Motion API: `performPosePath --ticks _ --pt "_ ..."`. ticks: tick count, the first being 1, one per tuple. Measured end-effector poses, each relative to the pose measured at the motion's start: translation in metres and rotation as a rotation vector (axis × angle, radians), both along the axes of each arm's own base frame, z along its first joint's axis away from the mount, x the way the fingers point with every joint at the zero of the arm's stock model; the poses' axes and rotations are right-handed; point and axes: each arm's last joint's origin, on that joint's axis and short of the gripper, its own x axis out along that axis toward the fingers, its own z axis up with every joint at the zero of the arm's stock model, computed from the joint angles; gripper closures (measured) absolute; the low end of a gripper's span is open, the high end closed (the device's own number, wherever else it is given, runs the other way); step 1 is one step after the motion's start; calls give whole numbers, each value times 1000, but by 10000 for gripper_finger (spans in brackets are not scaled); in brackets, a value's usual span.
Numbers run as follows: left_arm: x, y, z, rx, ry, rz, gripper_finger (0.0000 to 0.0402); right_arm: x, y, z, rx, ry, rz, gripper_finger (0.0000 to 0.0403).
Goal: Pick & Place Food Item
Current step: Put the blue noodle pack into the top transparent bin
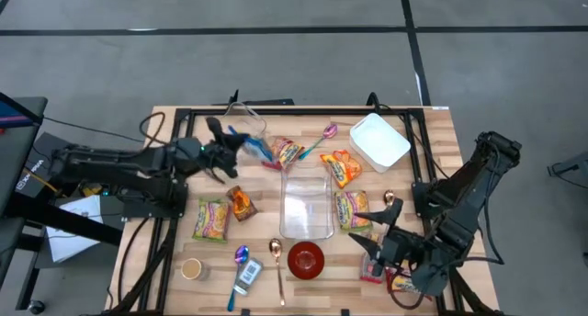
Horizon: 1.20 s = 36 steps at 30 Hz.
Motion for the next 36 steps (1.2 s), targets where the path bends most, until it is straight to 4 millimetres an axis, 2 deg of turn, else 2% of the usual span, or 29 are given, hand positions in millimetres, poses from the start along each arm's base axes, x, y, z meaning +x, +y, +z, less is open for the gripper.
performPosePath --ticks 13,18,27,36 --pt "-14 89 -46 -136 152 204 401 0 0 0 -4 3 -1 163" --pt "-10 115 -57 -163 144 217 401 0 0 0 -4 3 -1 163" --pt "-9 138 -77 -206 208 239 400 -2 -3 -4 17 13 -17 163" --pt "-21 148 -85 -268 257 284 399 -2 -4 -6 15 21 -20 163"
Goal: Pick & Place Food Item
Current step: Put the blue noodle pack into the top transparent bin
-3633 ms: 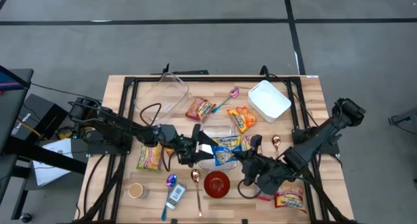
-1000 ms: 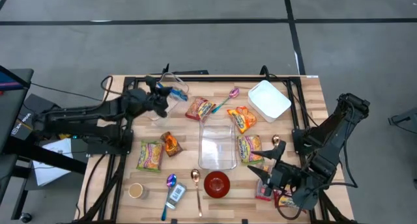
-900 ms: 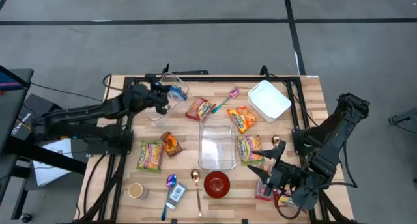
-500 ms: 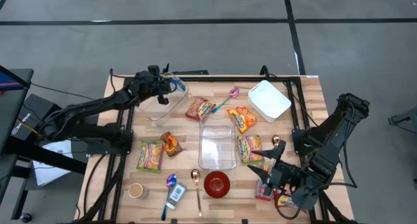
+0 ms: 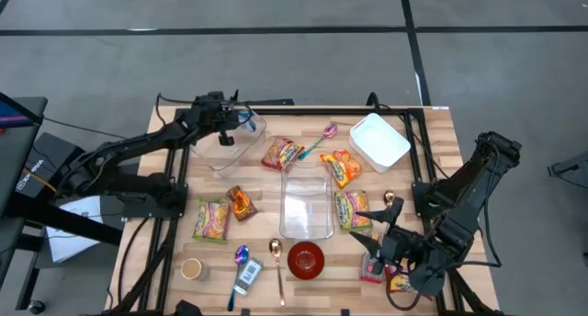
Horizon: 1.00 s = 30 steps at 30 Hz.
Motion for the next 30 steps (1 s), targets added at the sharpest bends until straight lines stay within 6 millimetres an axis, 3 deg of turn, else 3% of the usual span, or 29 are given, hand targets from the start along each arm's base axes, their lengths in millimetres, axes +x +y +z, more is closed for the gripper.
performPosePath --ticks 8,19,30 --pt "-4 5 -2 -50 -48 0 399 0 0 0 1 1 1 163" --pt "0 8 -29 -182 63 16 398 0 0 -1 11 14 15 163" --pt "-10 -8 -15 -216 46 88 396 0 0 -1 15 13 14 163"
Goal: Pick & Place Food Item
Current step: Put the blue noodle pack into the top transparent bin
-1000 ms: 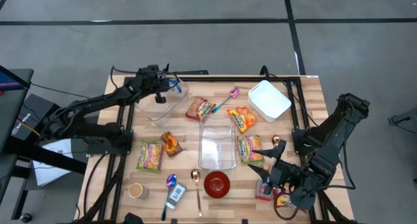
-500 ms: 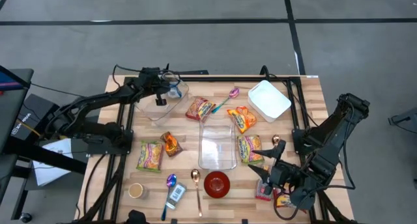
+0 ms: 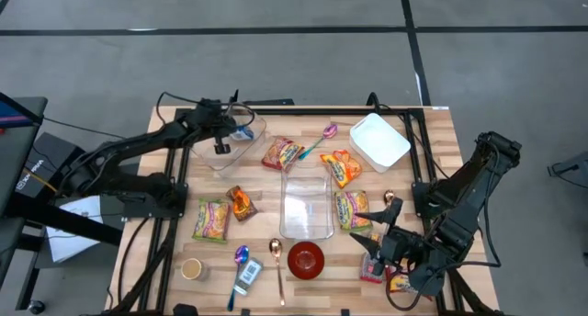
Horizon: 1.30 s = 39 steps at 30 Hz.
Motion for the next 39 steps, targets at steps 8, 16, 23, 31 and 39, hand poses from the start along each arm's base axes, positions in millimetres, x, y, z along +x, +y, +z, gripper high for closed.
performPosePath --ticks 8,16,23,31,39 --pt "-8 -17 8 -125 -102 74 396 0 0 0 0 0 0 163" --pt "6 -20 9 -84 -118 -36 397 0 0 0 -5 2 1 163" --pt "24 0 2 101 -101 -9 400 0 0 0 -14 8 2 163" --pt "28 3 -22 18 8 -8 376 -1 0 -1 -3 21 19 163" --pt "18 -9 -26 -86 71 91 284 -1 1 -1 5 26 24 163"
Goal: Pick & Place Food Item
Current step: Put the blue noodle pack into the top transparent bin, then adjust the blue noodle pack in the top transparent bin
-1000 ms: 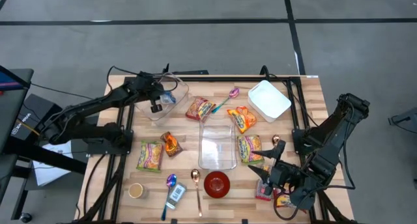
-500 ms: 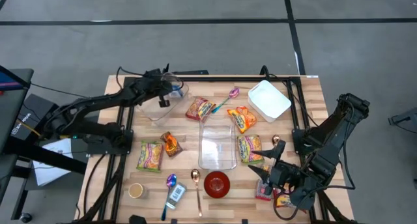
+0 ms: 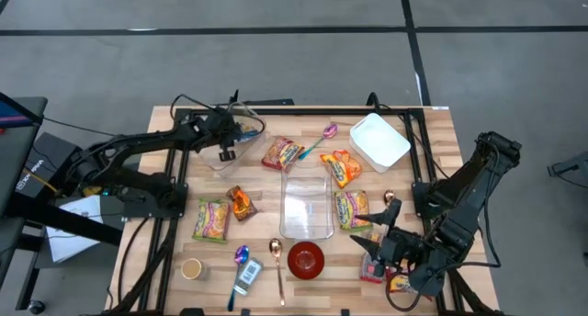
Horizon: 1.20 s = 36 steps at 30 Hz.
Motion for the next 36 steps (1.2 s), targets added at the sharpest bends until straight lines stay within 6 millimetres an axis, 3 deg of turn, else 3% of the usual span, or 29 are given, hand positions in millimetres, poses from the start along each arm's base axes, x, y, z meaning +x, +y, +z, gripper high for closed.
performPosePath --ticks 5,10,14,18,24,30,36 --pt "-3 -15 10 -17 -20 1 233 0 0 0 5 1 1 163" --pt "-7 -30 23 -28 -75 -1 208 0 0 -1 16 6 4 163" --pt "-5 -38 38 -5 -211 -15 212 0 0 -1 18 9 6 163" --pt "5 -30 54 67 -452 41 253 1 -1 -1 18 9 2 163" --pt "11 -14 30 -11 -399 136 383 2 -2 -1 18 9 -1 163" --pt "21 9 -8 -58 -373 315 400 1 -2 -1 13 11 1 163" --pt "19 18 -21 -196 -385 325 401 1 -2 -1 13 12 1 163"
